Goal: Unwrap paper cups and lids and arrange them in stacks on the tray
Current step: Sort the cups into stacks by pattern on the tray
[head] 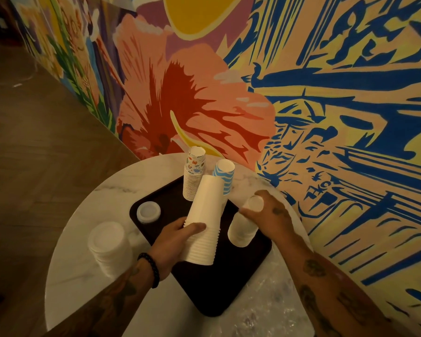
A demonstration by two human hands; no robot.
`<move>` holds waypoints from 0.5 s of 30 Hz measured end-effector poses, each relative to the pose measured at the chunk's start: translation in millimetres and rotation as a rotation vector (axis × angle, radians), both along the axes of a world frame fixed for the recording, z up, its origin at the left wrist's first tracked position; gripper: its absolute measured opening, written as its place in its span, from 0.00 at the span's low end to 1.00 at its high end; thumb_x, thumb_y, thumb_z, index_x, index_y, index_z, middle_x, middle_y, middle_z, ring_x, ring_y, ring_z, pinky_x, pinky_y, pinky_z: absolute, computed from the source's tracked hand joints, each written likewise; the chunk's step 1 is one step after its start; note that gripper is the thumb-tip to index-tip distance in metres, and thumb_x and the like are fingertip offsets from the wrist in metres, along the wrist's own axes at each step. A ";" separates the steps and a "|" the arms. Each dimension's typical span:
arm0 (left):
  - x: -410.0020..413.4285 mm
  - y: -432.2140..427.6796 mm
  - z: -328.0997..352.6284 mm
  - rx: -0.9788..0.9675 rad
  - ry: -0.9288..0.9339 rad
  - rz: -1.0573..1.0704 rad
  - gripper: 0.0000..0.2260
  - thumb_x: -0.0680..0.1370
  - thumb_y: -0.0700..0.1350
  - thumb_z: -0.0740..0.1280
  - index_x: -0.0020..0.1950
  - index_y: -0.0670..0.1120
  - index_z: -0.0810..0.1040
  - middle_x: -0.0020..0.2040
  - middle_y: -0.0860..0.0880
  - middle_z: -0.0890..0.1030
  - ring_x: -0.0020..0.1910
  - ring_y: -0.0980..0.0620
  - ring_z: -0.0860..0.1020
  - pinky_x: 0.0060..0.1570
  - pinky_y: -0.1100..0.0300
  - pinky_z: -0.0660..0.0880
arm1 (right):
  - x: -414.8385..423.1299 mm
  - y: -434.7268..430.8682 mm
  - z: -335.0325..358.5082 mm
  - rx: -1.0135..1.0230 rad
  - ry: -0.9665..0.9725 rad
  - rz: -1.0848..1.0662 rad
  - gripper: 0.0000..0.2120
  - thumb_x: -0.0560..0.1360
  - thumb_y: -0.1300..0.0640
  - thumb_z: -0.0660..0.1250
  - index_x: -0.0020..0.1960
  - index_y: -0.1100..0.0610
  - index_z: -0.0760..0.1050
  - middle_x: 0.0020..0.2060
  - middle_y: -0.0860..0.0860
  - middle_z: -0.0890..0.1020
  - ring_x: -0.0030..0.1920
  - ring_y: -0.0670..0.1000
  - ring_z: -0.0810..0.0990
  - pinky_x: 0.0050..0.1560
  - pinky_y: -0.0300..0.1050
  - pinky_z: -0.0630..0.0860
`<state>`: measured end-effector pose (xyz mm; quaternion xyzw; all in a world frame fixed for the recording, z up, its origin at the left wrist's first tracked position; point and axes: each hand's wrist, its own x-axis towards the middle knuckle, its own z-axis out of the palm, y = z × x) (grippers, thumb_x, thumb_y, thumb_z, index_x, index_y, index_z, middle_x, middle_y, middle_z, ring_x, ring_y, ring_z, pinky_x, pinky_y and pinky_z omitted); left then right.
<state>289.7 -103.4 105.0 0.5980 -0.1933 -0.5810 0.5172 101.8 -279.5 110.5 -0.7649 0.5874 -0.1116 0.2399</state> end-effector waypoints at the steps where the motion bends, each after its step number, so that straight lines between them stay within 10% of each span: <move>1: -0.1 0.2 -0.2 -0.007 -0.009 0.006 0.29 0.61 0.55 0.80 0.60 0.51 0.79 0.56 0.46 0.84 0.54 0.46 0.83 0.49 0.50 0.81 | -2.2 0.6 -4.4 0.033 -0.003 0.001 0.37 0.67 0.32 0.73 0.71 0.46 0.68 0.66 0.50 0.76 0.66 0.56 0.74 0.65 0.54 0.73; 7: -1.4 -3.3 -3.5 -0.046 -0.048 -0.028 0.33 0.58 0.56 0.83 0.60 0.53 0.78 0.59 0.48 0.81 0.57 0.47 0.81 0.53 0.51 0.81 | -2.5 12.2 13.2 -0.081 -0.304 -0.073 0.26 0.74 0.35 0.68 0.67 0.47 0.72 0.65 0.46 0.77 0.65 0.50 0.75 0.64 0.49 0.73; 15: -21.4 -9.5 -2.6 -0.192 -0.586 -0.082 0.30 0.63 0.53 0.82 0.61 0.58 0.74 0.56 0.61 0.78 0.54 0.66 0.75 0.46 0.72 0.71 | 23.0 40.7 41.0 0.341 -0.680 -0.060 0.22 0.73 0.34 0.70 0.57 0.49 0.77 0.33 0.49 0.77 0.25 0.47 0.71 0.26 0.40 0.68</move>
